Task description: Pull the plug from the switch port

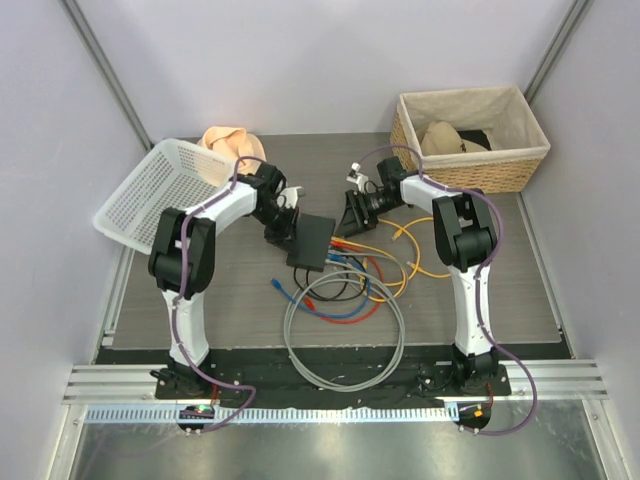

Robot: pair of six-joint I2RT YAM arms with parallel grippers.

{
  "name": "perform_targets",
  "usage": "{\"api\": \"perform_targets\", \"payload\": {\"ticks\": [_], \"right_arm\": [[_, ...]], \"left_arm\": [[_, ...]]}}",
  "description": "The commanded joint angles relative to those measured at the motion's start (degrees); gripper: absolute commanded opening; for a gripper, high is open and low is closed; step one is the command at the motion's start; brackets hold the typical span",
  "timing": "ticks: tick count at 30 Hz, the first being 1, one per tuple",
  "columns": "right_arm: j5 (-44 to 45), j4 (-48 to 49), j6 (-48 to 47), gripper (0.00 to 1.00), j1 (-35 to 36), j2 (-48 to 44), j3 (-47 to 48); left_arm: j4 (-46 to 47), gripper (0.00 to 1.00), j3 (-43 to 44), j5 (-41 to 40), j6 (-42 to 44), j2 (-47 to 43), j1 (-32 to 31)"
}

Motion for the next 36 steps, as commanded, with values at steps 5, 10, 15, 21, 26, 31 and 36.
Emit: {"api": "perform_targets", "payload": {"ticks": [5,10,15,21,26,31,36], "right_arm": [[-0.32,-2.58,-2.96,0.64,1.55,2.59,1.48],[-0.75,-2.49,-2.52,0.62,1.99,3.73,1.48],[-0.67,-1.79,-2.25,0.58,1.99,5.05,2.0],[-0.58,-1.53,-1.38,0.53,1.99,6.37,2.8],[-0.41,0.14,0.47,0.52,2.07,7.33,2.53],[0.56,3.91,5.82,0.49,2.25,8.13,2.27],[1.62,5.06,7.94,0.47,2.6,8.13,2.09]], "left_arm": [[1.45,0.0,1.67,-1.83,0.4,3.5,0.12],[1.37,0.0,1.32,-2.19,1.19,4.64,0.12],[1.45,0.0,0.97,-3.24,1.72,5.43,0.12],[1.54,0.0,0.35,-3.59,2.07,5.26,0.21],[1.37,0.0,-0.26,-3.59,2.34,4.99,0.12],[0.92,0.0,-1.05,-3.42,2.86,4.38,0.12],[1.37,0.0,-1.93,-3.42,2.69,4.11,0.12]]}}
